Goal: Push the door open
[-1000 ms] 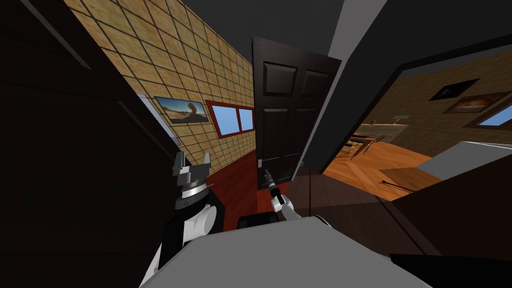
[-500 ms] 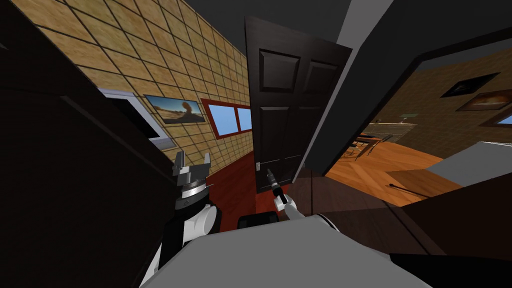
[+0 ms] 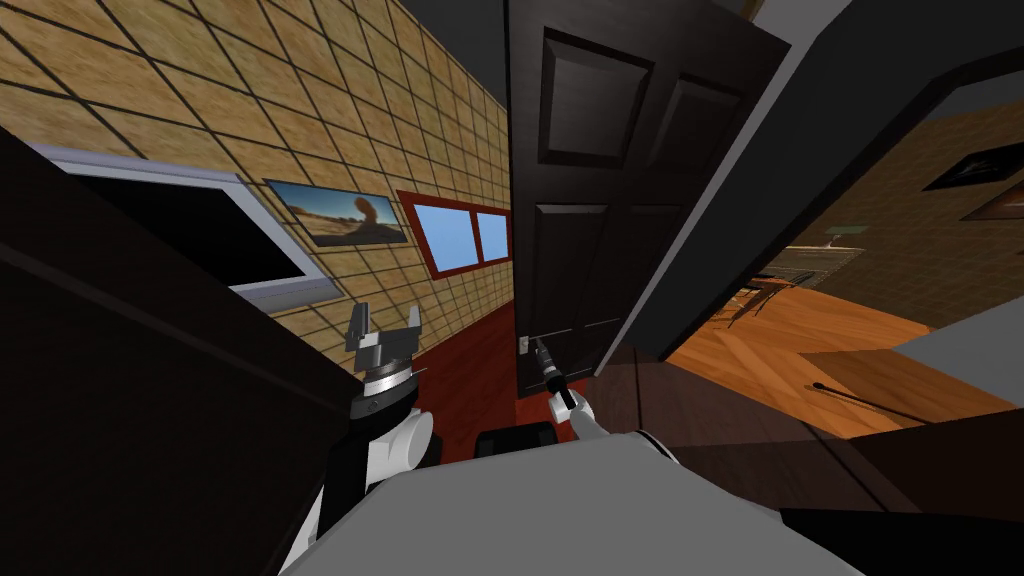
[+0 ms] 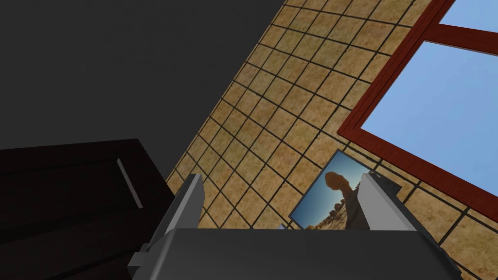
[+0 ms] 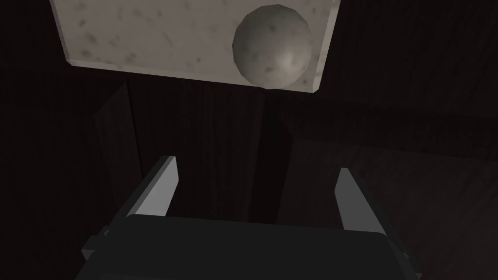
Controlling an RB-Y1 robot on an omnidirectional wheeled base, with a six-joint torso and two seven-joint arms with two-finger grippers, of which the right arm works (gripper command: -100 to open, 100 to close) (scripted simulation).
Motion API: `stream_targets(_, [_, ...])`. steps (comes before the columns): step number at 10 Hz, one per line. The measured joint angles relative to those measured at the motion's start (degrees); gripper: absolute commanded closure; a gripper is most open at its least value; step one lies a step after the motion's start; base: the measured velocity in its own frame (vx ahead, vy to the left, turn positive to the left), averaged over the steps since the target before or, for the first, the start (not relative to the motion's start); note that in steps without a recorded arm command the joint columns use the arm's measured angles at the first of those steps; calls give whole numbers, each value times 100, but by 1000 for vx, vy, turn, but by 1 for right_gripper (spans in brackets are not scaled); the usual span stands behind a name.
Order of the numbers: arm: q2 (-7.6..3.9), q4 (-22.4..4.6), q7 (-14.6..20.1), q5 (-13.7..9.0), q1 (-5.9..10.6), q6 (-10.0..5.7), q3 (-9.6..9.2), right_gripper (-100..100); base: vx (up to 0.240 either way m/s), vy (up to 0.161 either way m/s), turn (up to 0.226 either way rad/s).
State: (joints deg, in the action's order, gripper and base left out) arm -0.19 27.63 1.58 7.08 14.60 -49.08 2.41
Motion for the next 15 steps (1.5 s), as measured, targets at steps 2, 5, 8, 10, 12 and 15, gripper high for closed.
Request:
stream_targets(2, [155,-103,-29,-20,53,-58,32,-100,129,130,-13])
stream_targets(5, [223,-14,-36,-21,-15,-26,42,100,5,10,3])
stream_targets(8, [234,-23,-38,-15,-10,-24,31,100,-4,-9,7])
stream_targets(10, [235,-26,-38,-15,-13,-23,30,100,53,-11,-14])
stream_targets(12, [142,59,-93,-85,-89,48,18,100,164,-19,-43])
stream_targets(15, [-36,104,-271,-397,-92,48,5,-100,-78,-43,89])
